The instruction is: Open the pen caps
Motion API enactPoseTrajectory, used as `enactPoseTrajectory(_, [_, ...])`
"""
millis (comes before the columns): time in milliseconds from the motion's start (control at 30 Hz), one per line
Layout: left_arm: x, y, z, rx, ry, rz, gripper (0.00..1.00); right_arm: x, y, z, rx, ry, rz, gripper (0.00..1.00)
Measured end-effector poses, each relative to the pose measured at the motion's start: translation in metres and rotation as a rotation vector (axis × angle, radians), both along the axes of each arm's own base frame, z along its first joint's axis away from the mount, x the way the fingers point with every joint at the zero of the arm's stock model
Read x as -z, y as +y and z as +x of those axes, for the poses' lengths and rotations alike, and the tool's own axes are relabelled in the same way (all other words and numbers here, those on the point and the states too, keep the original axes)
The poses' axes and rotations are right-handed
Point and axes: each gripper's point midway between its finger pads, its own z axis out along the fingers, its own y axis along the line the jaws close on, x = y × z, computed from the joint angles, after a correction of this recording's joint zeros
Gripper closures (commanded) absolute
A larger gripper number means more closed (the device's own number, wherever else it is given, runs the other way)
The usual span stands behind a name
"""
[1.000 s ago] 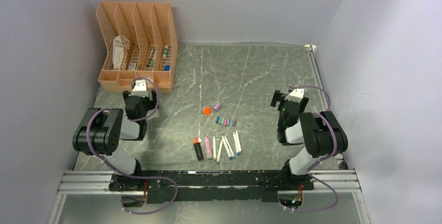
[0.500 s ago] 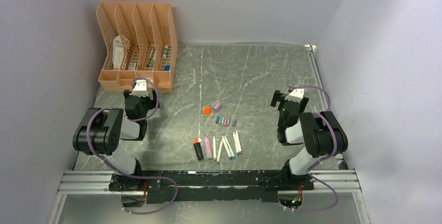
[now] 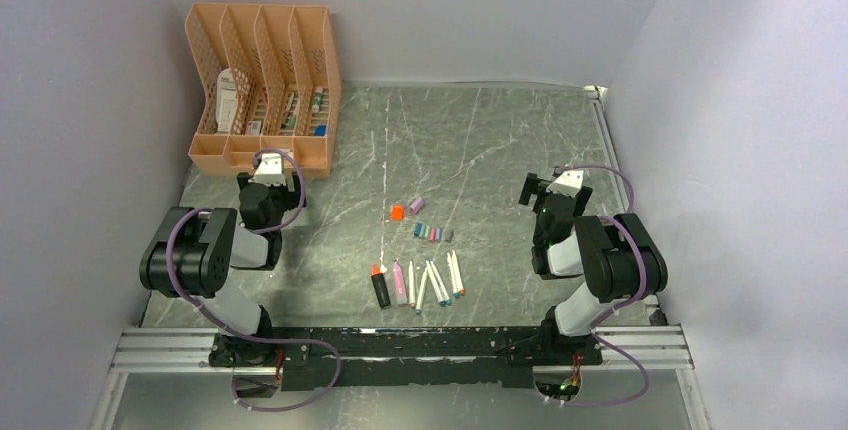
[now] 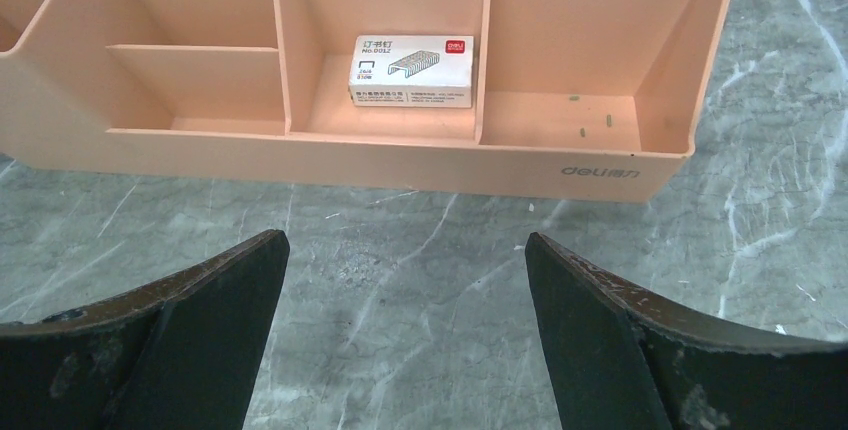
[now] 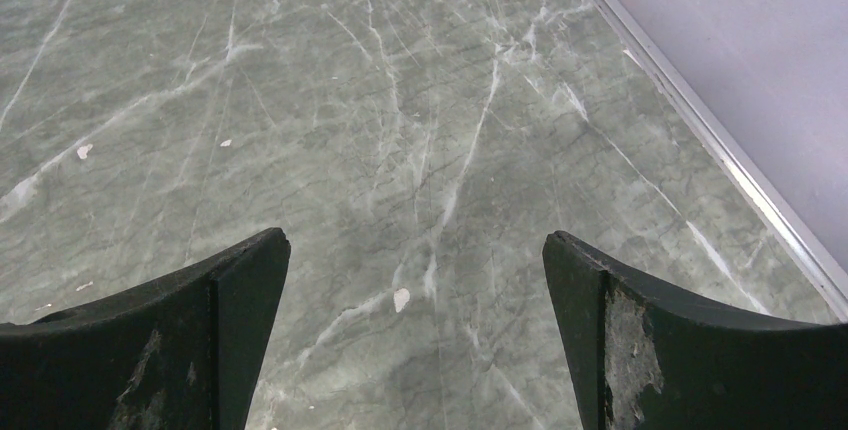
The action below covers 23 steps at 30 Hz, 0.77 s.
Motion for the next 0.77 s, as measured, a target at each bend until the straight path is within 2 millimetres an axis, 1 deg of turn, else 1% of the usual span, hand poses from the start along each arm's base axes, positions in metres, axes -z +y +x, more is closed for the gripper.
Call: enactPoseTrajectory(767, [0.0000, -0.0006, -0.0001, 0.002, 0.000, 0.000, 0.01, 0.0011, 0.0018, 0.0022, -0.010, 0.005, 0.002, 0.00])
